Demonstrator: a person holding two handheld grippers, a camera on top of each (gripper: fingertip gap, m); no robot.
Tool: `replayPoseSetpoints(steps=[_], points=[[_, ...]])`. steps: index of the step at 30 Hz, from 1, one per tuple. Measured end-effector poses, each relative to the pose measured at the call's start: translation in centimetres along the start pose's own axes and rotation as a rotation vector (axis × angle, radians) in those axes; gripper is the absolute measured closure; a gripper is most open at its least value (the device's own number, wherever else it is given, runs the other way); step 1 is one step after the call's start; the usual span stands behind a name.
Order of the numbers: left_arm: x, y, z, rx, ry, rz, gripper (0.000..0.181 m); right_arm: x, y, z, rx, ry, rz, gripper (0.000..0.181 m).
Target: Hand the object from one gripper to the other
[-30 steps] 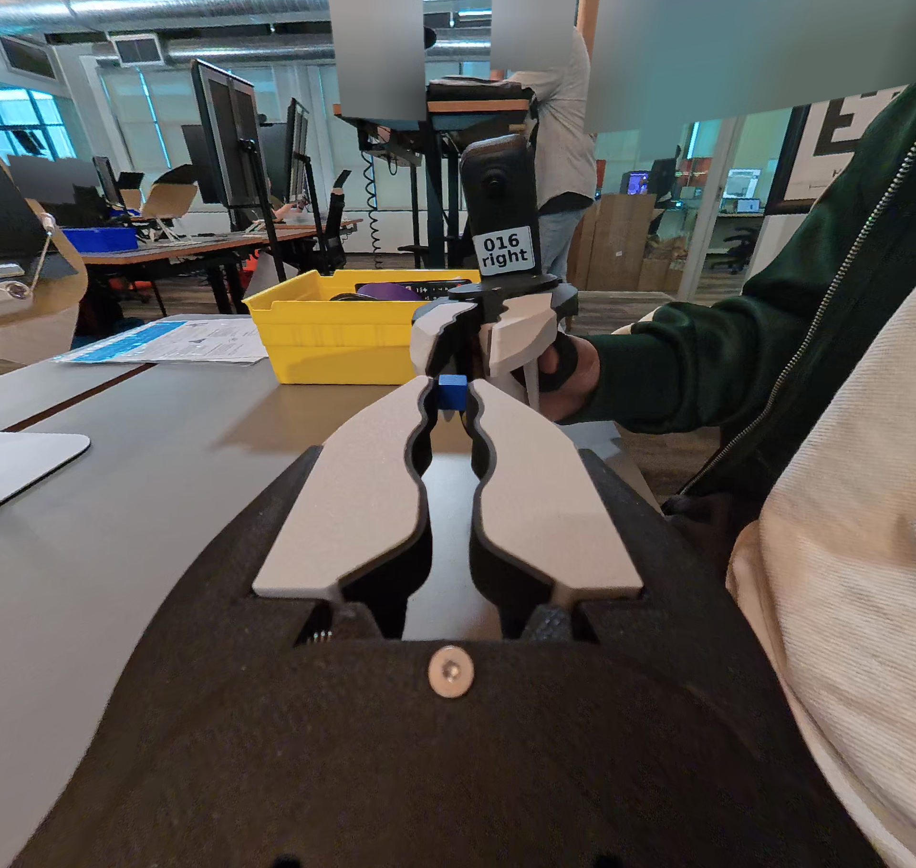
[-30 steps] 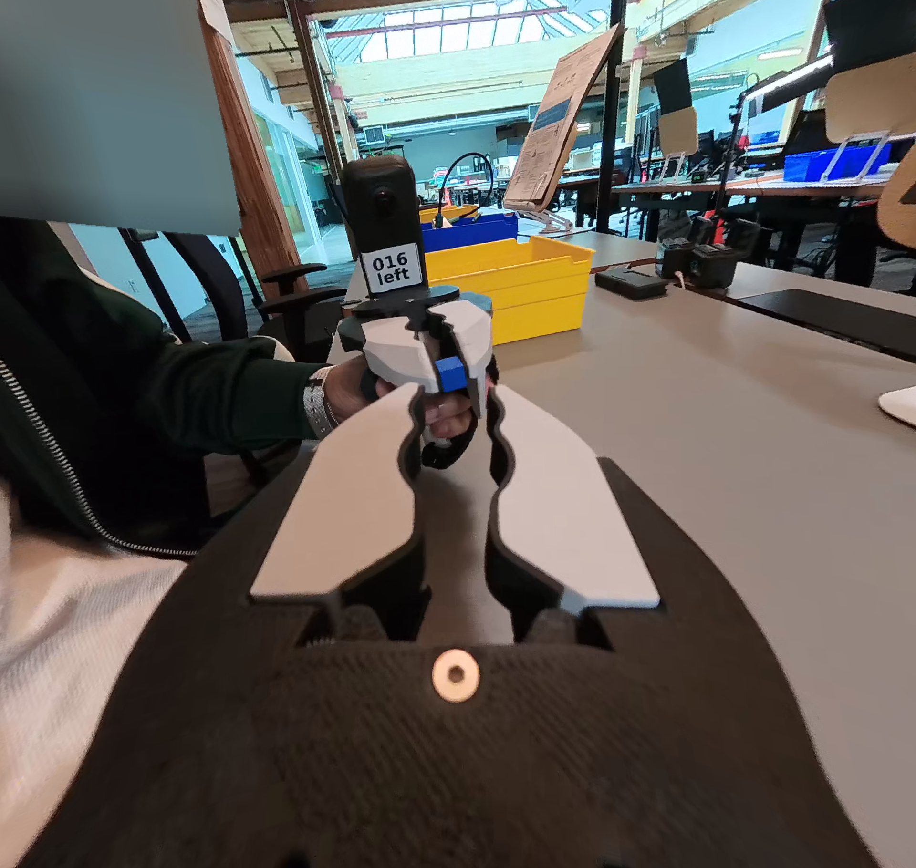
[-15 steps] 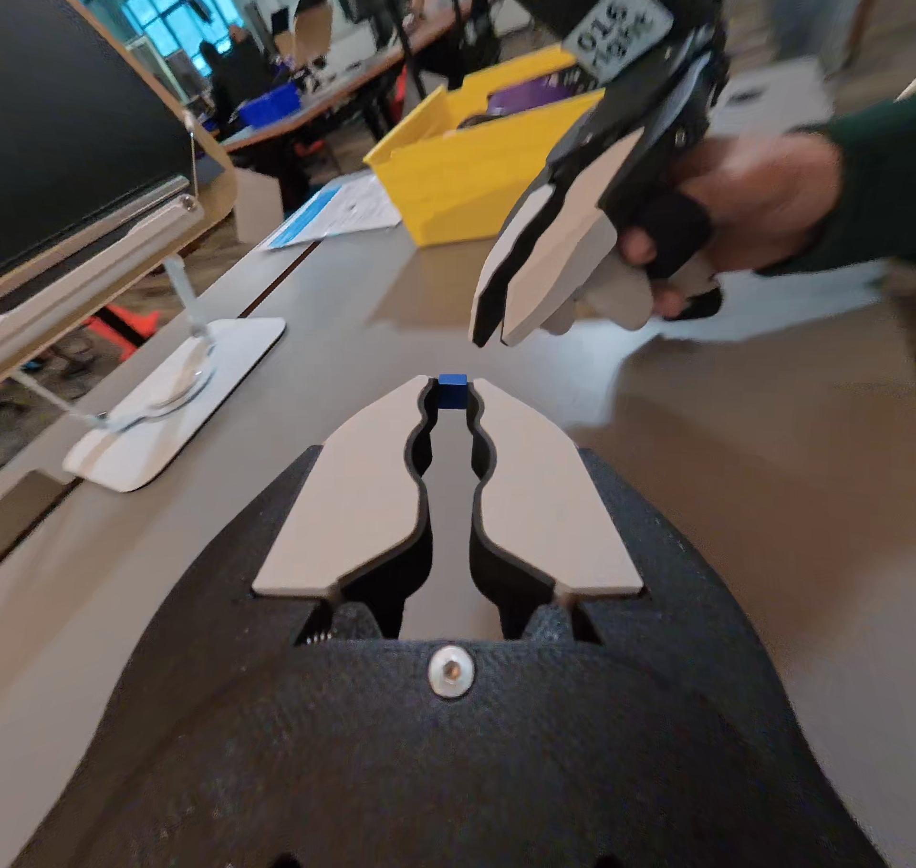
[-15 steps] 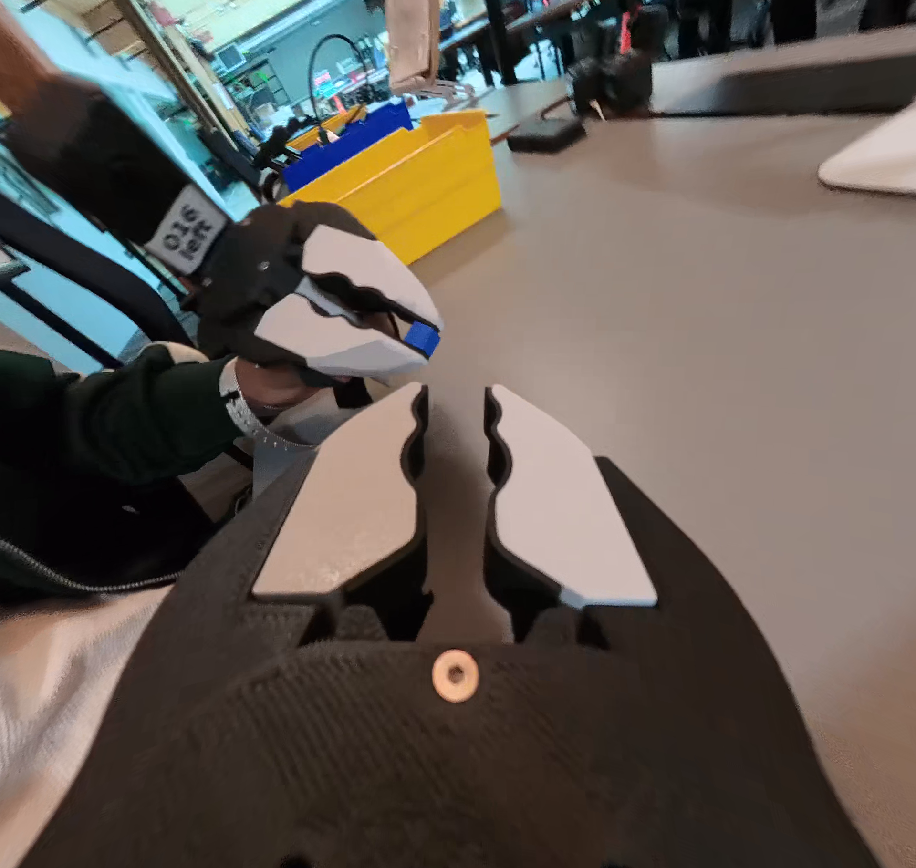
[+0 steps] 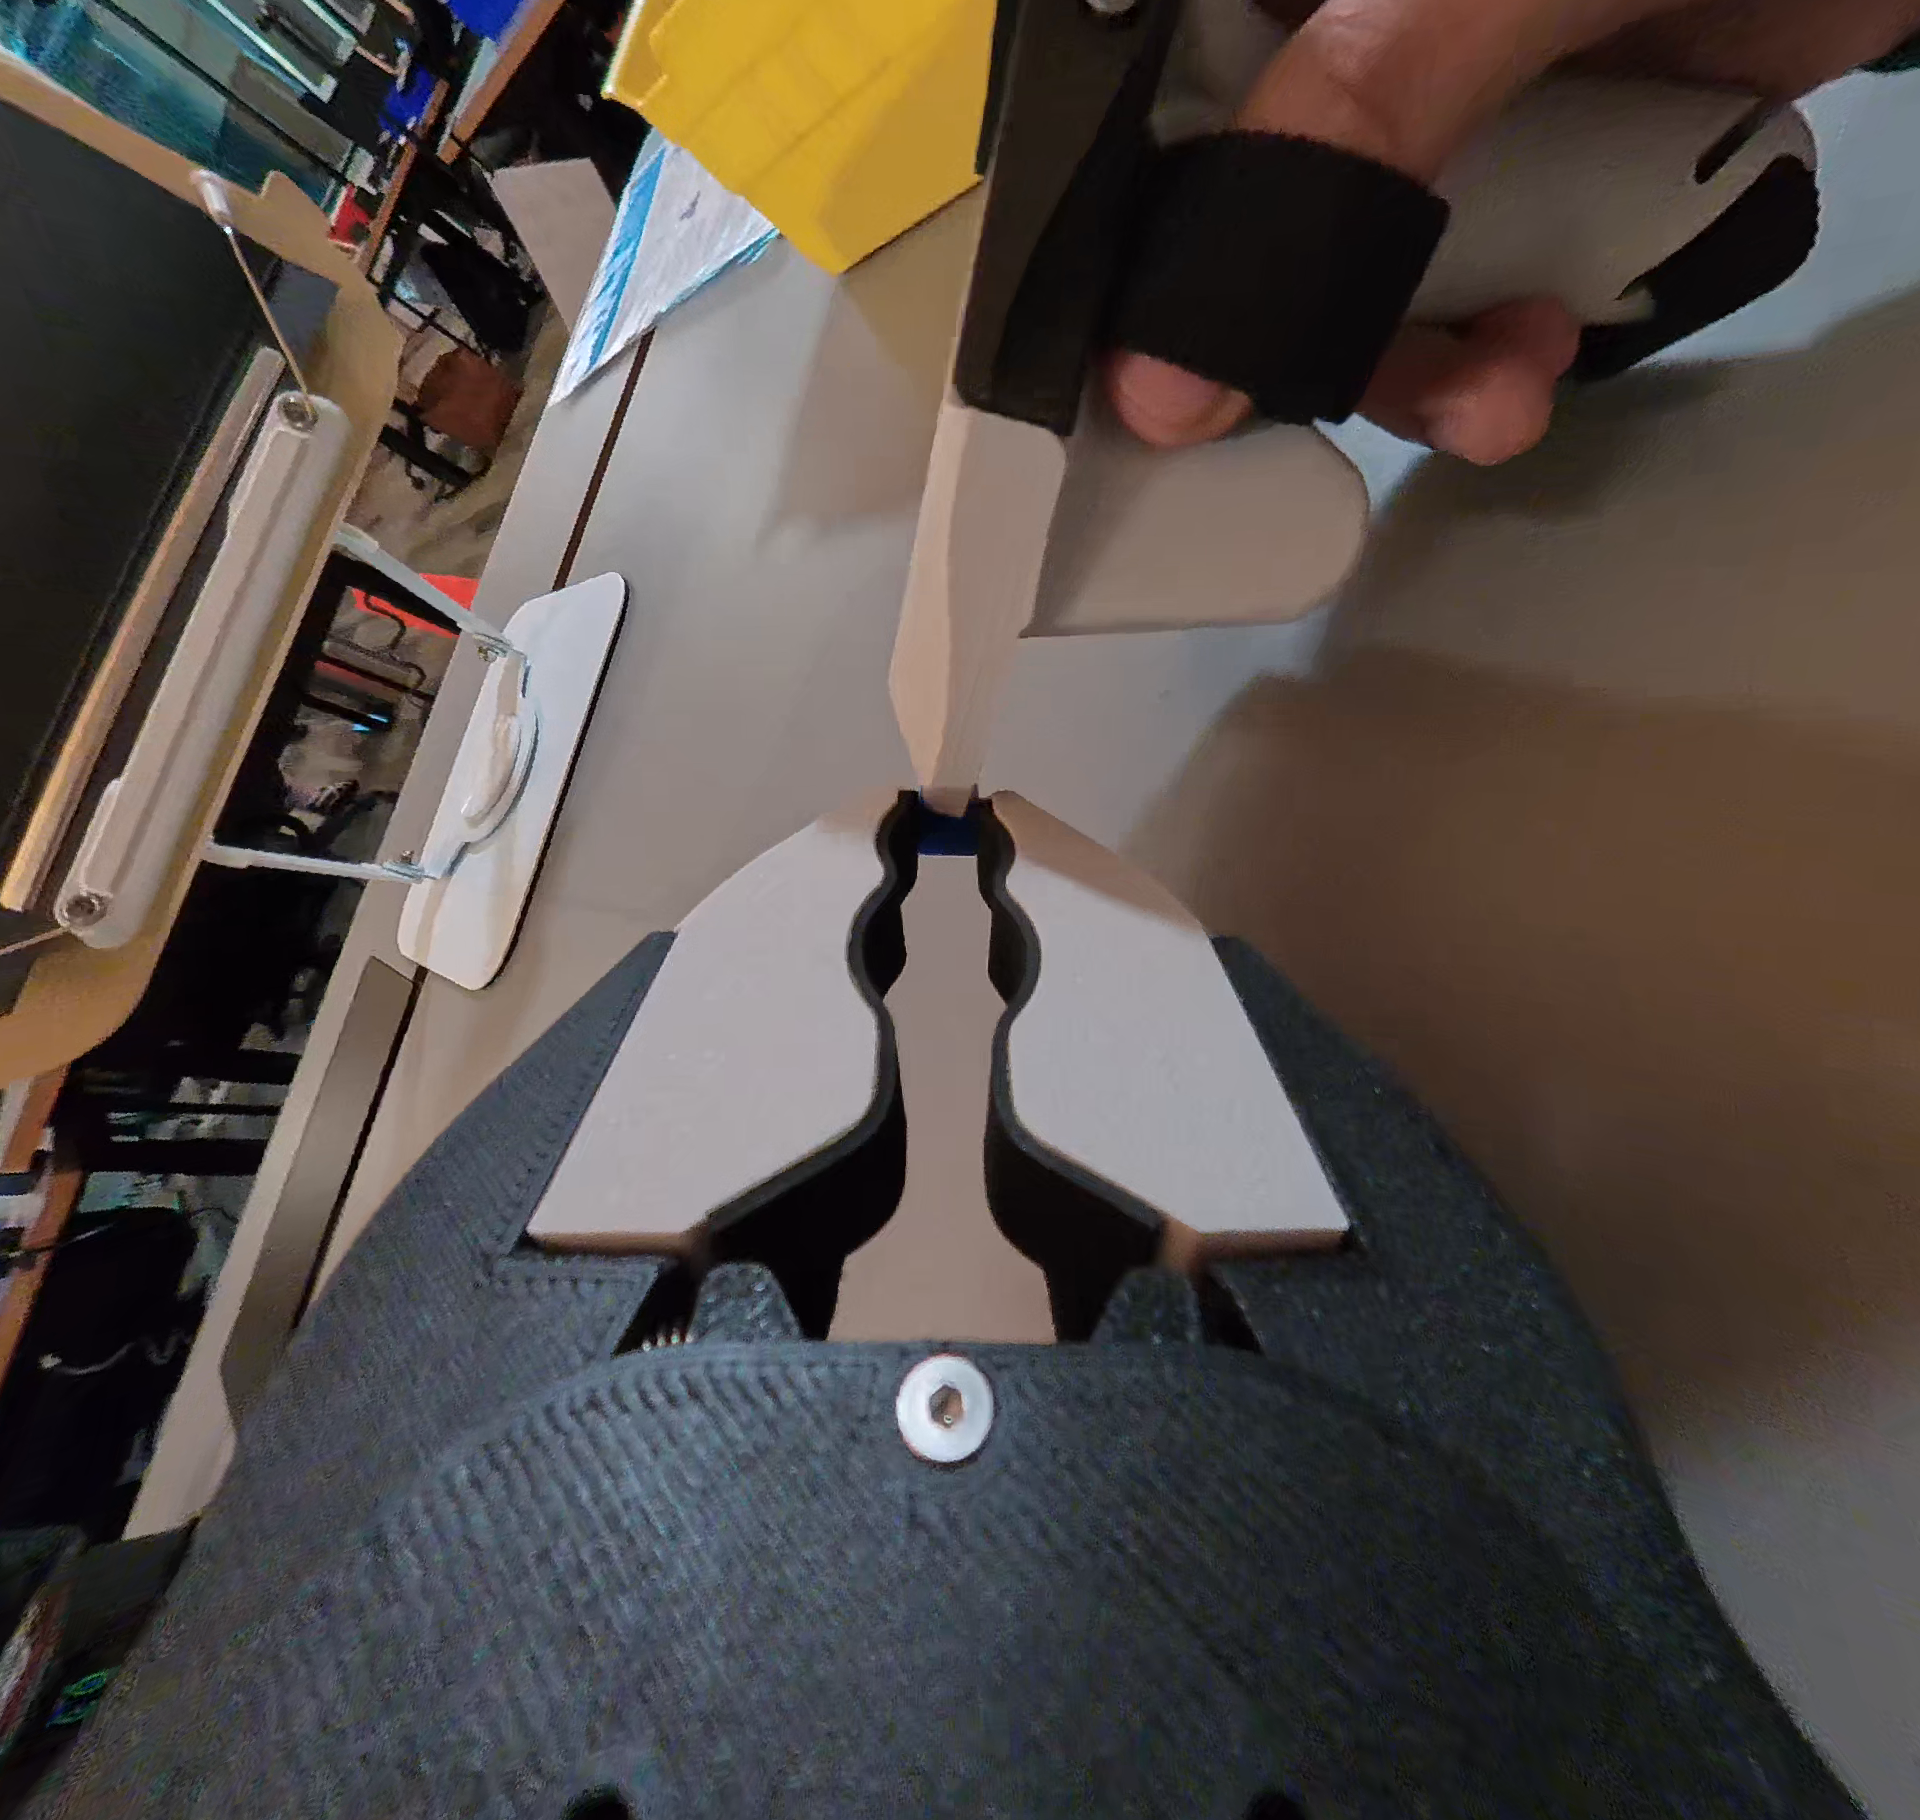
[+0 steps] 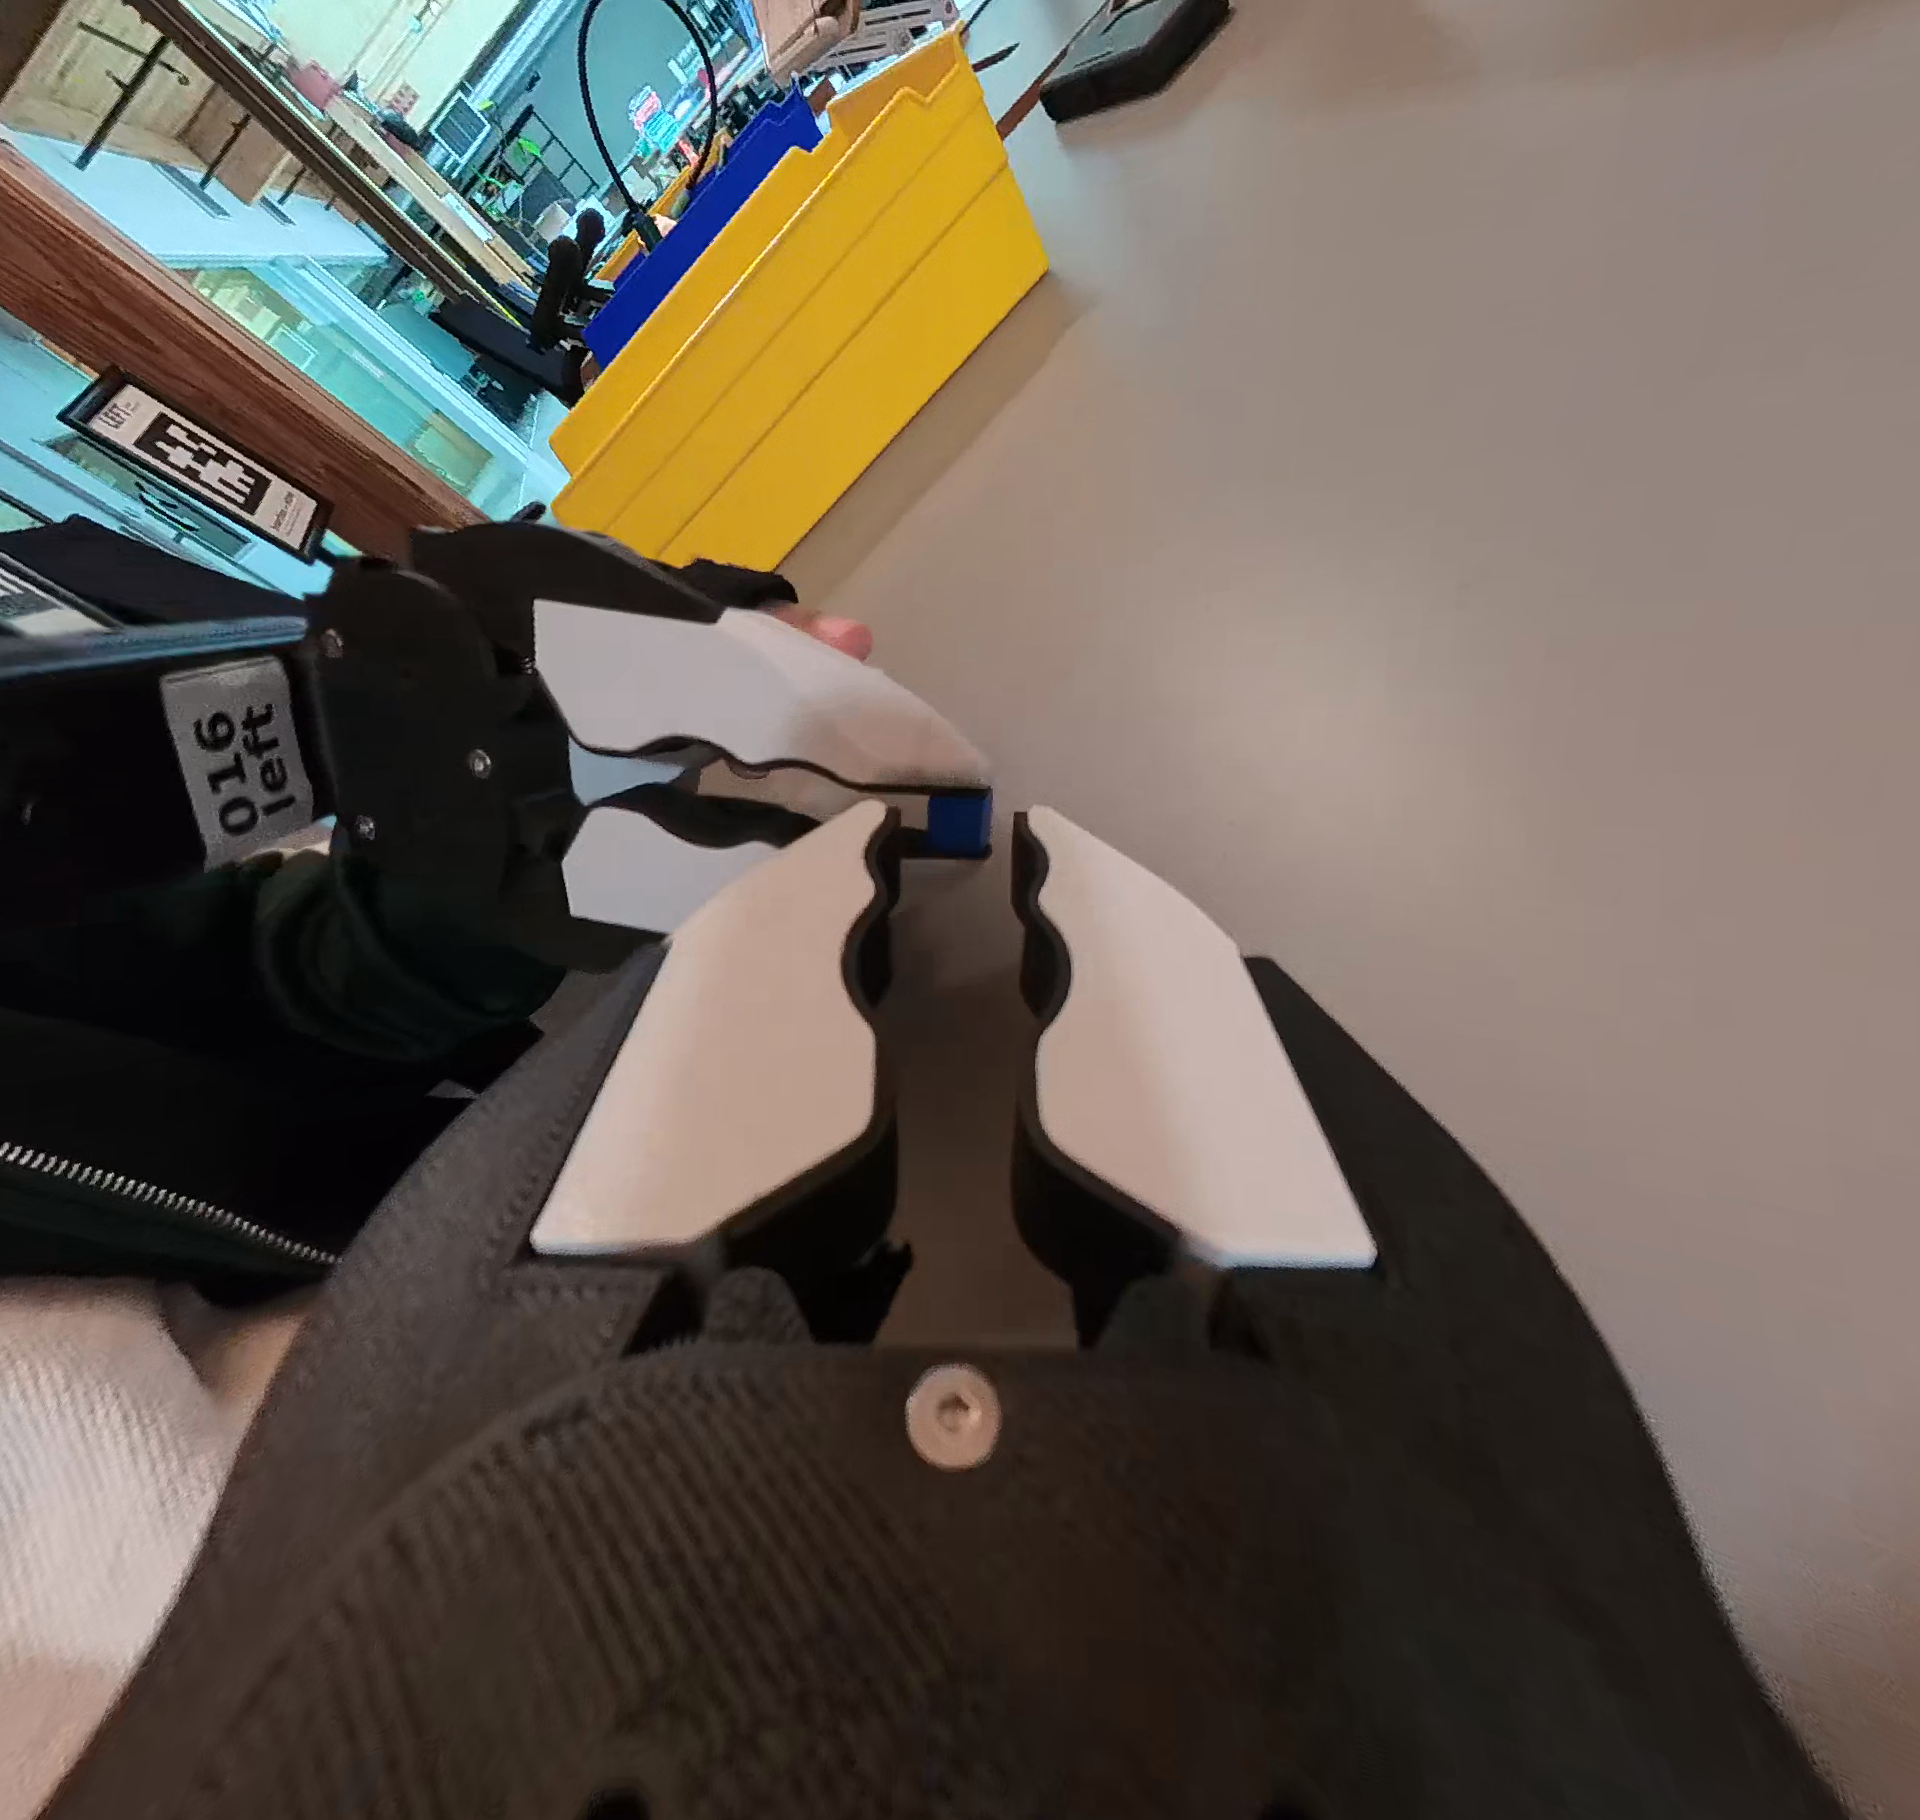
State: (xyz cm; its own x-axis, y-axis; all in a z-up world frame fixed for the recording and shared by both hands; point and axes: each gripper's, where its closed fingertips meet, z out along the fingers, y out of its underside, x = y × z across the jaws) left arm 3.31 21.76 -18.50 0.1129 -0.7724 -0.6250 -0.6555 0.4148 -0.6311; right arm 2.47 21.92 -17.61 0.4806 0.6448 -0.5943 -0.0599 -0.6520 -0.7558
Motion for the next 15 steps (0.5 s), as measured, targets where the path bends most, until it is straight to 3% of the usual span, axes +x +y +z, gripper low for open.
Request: replayPoseSetpoints(steps=[15], points=[[0.27, -0.52, 0.00, 0.014, -0.021, 0.027, 0.168, -0.14, 0.55, 0.20, -0.035, -0.019, 0.025, 0.170]])
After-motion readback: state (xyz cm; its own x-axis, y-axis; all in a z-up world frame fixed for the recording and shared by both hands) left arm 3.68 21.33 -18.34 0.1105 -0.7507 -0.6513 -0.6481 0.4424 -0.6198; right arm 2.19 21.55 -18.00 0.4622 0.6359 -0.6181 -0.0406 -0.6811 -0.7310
